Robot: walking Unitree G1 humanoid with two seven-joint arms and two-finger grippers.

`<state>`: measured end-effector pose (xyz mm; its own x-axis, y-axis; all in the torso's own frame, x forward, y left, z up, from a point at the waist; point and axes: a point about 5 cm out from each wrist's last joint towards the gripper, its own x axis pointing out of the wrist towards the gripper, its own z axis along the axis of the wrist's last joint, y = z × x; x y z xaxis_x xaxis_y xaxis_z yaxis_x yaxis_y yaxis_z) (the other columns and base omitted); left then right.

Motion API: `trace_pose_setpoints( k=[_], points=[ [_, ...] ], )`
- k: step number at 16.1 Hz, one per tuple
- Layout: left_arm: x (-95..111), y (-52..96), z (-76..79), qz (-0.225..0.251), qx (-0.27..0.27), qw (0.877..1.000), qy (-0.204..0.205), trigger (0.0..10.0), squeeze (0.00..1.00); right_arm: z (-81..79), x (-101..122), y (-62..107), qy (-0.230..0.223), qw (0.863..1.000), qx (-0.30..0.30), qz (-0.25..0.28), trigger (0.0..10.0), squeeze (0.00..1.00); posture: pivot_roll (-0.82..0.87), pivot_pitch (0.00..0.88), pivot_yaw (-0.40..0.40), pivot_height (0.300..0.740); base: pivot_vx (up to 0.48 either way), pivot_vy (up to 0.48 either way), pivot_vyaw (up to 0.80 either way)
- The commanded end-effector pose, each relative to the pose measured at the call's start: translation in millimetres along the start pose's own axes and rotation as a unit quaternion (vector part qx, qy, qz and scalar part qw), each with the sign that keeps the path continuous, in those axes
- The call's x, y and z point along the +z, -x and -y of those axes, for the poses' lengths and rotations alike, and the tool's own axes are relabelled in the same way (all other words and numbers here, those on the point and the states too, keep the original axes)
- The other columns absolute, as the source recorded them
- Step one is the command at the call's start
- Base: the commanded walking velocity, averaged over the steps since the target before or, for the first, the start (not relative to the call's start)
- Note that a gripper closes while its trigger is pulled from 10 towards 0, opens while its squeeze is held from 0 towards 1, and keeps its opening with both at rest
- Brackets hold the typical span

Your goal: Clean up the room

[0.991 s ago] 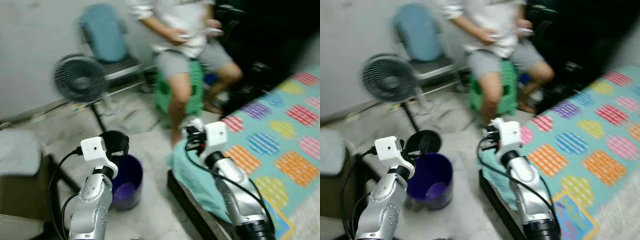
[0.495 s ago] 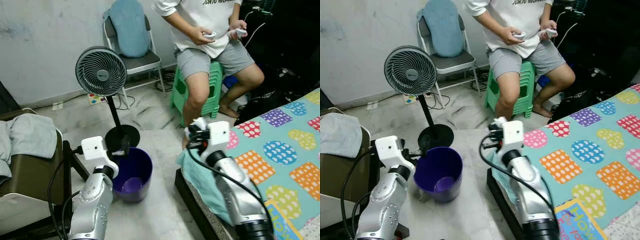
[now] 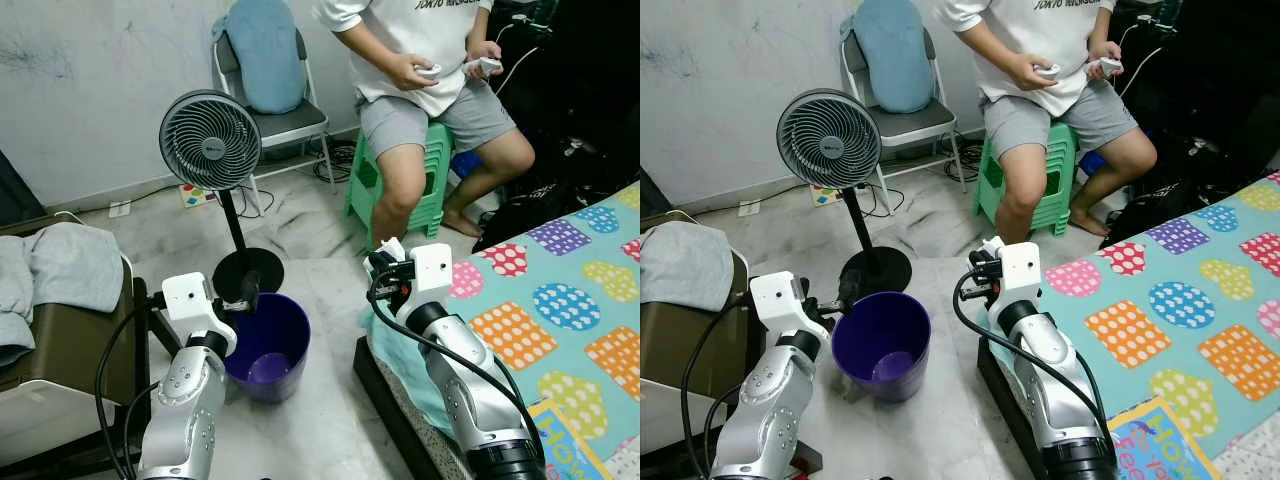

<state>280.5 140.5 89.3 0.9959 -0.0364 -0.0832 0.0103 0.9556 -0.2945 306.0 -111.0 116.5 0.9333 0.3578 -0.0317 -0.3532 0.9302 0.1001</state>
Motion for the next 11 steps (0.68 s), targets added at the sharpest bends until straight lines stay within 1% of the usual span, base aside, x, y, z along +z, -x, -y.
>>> trace_pose_setpoints(
  k=[1,5,11],
  points=[
    [0.2,1.8,3.9,0.005,-0.011,1.000,0.005,10.0,0.00,-1.3,1.5,-1.1,0.000,1.000,0.003,0.001,10.0,0.00,-0.06,0.061,0.031,0.740,0.000,0.000,0.00],
    [1.8,4.8,7.9,0.014,-0.038,0.999,0.005,10.0,0.00,-1.5,0.7,-0.3,0.001,1.000,0.004,0.000,10.0,0.00,-0.06,0.064,0.032,0.740,0.000,0.000,0.00],
    [2.6,5.3,8.2,0.015,-0.041,0.999,0.004,10.0,0.00,-2.1,1.1,-0.7,-0.001,1.000,0.003,0.001,10.0,0.00,-0.06,0.075,0.032,0.740,0.306,0.000,0.00]
  ],
)
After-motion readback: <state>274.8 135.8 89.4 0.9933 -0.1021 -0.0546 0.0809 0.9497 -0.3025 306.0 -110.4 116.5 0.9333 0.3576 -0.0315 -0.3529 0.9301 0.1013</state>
